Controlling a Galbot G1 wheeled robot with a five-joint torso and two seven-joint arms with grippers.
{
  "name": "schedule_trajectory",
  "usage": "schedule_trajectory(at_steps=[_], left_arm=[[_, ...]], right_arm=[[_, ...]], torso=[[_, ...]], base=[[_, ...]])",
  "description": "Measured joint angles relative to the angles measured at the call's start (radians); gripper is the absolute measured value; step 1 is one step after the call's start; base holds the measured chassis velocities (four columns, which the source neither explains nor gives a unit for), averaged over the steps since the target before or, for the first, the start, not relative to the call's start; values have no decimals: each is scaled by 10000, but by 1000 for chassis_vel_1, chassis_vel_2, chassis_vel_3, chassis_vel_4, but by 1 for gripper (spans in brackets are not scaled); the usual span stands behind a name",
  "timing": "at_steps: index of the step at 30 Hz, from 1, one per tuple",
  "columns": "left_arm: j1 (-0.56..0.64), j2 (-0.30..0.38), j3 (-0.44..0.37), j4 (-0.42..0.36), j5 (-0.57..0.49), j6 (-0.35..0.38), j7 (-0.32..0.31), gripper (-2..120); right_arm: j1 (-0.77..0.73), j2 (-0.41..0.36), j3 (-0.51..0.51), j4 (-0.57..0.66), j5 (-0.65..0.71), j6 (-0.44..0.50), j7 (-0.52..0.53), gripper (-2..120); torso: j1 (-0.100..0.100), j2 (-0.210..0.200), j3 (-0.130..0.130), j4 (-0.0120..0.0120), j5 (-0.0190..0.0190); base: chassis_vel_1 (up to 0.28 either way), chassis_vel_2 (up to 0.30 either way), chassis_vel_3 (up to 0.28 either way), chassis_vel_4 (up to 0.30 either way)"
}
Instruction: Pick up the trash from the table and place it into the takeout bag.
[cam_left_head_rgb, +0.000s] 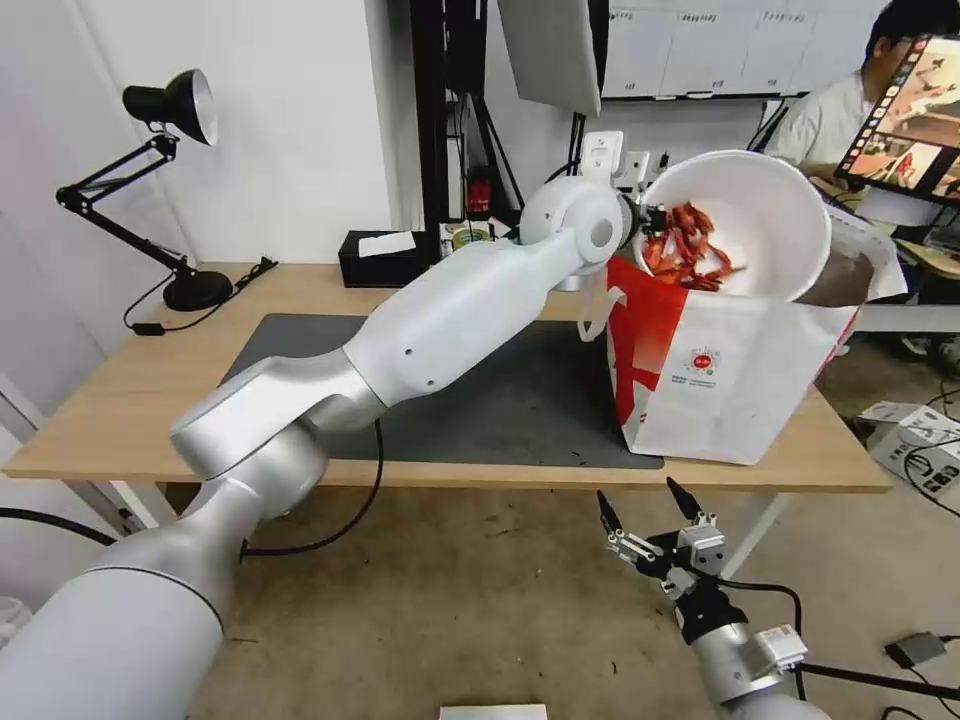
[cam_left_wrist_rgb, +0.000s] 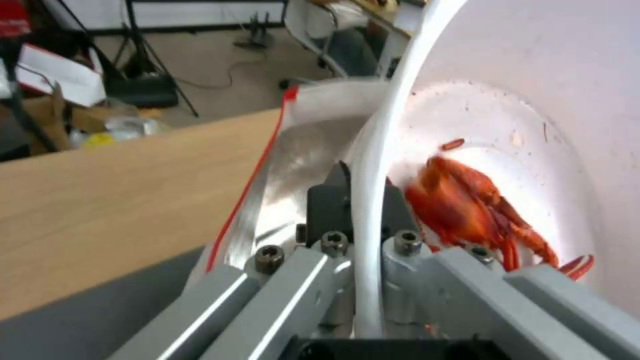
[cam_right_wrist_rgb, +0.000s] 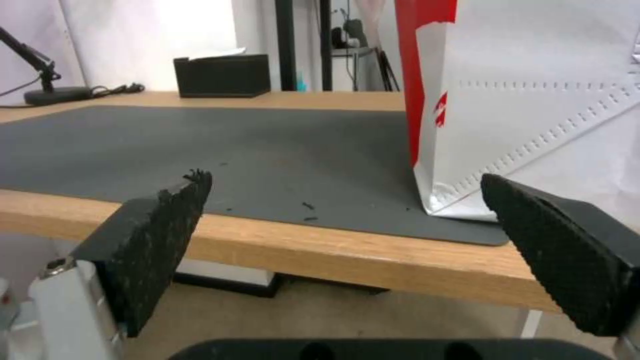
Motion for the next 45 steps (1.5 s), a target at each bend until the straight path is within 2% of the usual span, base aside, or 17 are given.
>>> schedule_trajectory(at_steps=[5,8,9,11,13,15,16,19,21,23,25,31,33,38,41,42,45], left_arm=[[-8,92,31,-192,-235,423,46,3],[-9,104,52,-222,-430,530,-33,17],[-9,104,52,-222,-430,530,-33,17],[-6,119,35,-265,-619,575,-60,27],[5,141,11,-308,-757,638,-106,30],[56,208,-8,-370,-891,737,-209,41],[56,208,-8,-370,-891,737,-209,41],[98,297,-51,-399,-1074,824,-267,57],[105,304,-70,-400,-1125,871,-270,60],[113,287,-128,-400,-1219,1014,-273,72],[113,259,-143,-397,-1229,1050,-277,78],[140,294,-243,-552,-1237,826,-247,95],[161,518,-238,-801,-1257,587,-191,105],[169,1035,-173,-1291,-1262,280,-25,110],[305,2084,5,-2131,-1012,-210,414,114],[305,2084,5,-2131,-1012,-210,414,114],[611,3106,163,-2862,-451,-816,1032,115]], right_arm=[[0,0,0,0,0,0,0,100],[0,0,1,0,0,0,0,100],[0,0,1,0,0,0,0,100],[0,0,0,0,0,0,0,100],[0,0,0,0,0,0,0,100],[0,0,0,0,0,0,0,100],[0,0,0,0,0,0,0,100],[0,0,0,0,0,0,0,100],[0,0,0,0,0,0,0,100],[0,0,0,0,0,0,0,100],[0,0,0,0,0,0,0,100],[0,0,0,0,0,0,0,100],[0,0,0,0,0,0,0,100],[0,0,0,0,0,0,0,100],[0,0,1,0,0,0,0,100],[0,0,1,0,0,0,0,100],[0,0,0,0,0,0,0,100]], torso=[[-1,0,0,1,0],[0,0,0,0,0],[0,0,0,0,0],[0,0,0,0,1],[0,0,0,0,0],[0,0,0,-1,0],[0,0,0,-1,0],[0,1,0,1,0],[0,0,1,2,0],[-1,0,0,1,0],[0,0,0,0,0],[0,0,0,0,0],[0,0,0,-2,0],[0,0,0,-1,-1],[0,0,0,0,-1],[0,0,0,0,-1],[0,0,0,1,-3]], base=[[0,0,0,0],[0,0,0,0],[0,0,0,0],[0,0,0,0],[0,0,0,0],[0,0,0,0],[0,0,0,0],[0,0,0,0],[0,0,0,0],[0,0,0,0],[0,0,0,0],[0,0,0,0],[0,0,0,0],[0,0,0,0],[0,0,0,0],[0,0,0,0],[0,0,0,0]])
